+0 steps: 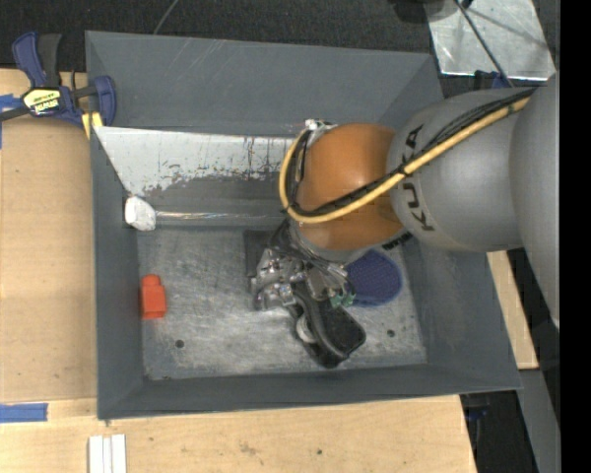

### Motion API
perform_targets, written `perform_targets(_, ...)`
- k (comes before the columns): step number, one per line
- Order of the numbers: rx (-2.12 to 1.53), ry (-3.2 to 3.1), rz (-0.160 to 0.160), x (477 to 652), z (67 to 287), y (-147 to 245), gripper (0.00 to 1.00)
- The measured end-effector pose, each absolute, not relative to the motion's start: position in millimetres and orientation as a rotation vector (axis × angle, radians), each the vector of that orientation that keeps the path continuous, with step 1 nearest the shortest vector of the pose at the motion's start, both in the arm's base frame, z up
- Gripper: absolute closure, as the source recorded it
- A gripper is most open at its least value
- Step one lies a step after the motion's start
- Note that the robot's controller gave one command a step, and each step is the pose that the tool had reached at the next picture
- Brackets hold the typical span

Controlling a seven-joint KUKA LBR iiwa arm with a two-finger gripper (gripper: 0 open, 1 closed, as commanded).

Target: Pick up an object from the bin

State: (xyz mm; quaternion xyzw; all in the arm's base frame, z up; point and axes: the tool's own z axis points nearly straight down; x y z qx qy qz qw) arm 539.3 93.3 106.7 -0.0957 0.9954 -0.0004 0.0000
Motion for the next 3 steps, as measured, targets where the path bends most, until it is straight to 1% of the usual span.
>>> perform_targets(1, 0.174, 3.134, 0.002, 543.2, 103, 99, 1.0)
perform_targets(2, 0.174, 3.134, 0.001, 543.3, 103, 99, 0.0)
perform_targets(3, 0.129, 3.138, 0.01, 593.0, 73, 46, 0.0)
